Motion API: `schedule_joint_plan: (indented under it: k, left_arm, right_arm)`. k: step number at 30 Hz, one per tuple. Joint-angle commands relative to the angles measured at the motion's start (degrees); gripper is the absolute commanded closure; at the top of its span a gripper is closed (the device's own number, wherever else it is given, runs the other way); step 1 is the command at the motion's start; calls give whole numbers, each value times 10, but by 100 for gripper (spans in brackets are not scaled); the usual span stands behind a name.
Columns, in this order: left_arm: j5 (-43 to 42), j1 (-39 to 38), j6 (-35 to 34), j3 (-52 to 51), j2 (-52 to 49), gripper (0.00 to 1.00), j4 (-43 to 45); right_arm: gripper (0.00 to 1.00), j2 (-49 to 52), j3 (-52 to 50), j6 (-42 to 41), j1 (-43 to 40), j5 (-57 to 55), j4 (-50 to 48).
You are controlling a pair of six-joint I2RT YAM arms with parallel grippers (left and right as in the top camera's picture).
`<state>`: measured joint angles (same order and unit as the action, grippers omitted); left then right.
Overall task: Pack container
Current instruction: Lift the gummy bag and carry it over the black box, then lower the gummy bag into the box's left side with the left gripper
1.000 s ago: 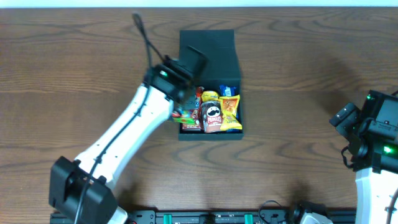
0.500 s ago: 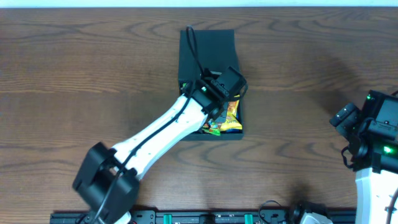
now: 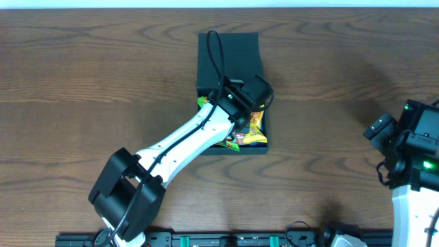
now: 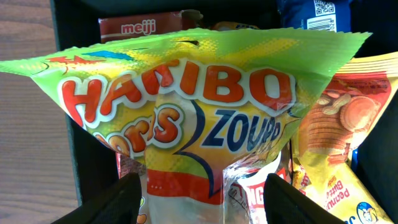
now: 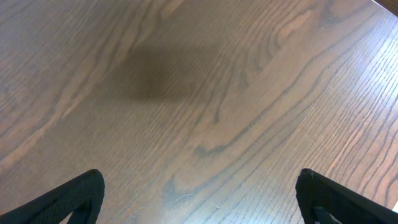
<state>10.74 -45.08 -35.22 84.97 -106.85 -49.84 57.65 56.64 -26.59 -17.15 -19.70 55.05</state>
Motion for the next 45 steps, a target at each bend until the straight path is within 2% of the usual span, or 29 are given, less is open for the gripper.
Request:
schedule_joint_plan:
  k: [1, 5, 6, 7, 8, 9, 13, 18, 26, 32, 39, 41, 45]
  left_arm:
    - [15, 2, -8, 7, 38, 36, -1]
    - [20, 2, -6, 7, 70, 37, -11]
    - [19, 2, -5, 7, 76, 47, -15]
    - [20, 2, -5, 7, 81, 64, -21]
    - [22, 2, -5, 7, 83, 90, -25]
    - [28, 2, -5, 7, 82, 94, -28]
    - [34, 2, 16, -7, 68, 94, -16]
    - [32, 1, 35, -53, 56, 94, 47]
    - [32, 2, 29, -142, 56, 94, 124]
    - [17, 0, 31, -135, 71, 94, 142]
    - [12, 0, 24, -127, 158, 94, 121]
    - [-37, 3, 26, -128, 185, 94, 119]
    - [-257, 32, 148, -130, 220, 94, 122]
  right_arm:
    - [1, -1, -2, -8, -5, -6, 0]
    - [1, -1, -2, -8, -5, -6, 0]
    - [1, -1, -2, -8, -5, -6, 0]
    - [1, -1, -2, -8, -5, -6, 0]
    - [1, -1, -2, -8, -5, -6, 0]
    - [1, -1, -2, -8, -5, -6, 0]
    - [1, -1, -2, -8, -5, -6, 0]
    - [1, -1, -2, -8, -5, -6, 0]
    - [1, -1, -2, -8, -5, -6, 0]
    - [1, -1, -2, -8, -5, -6, 0]
    - [1, -1, -2, -8, -5, -6, 0]
    - [1, -1, -2, -8, -5, -6, 0]
    - [1, -1, -2, -8, -5, -6, 0]
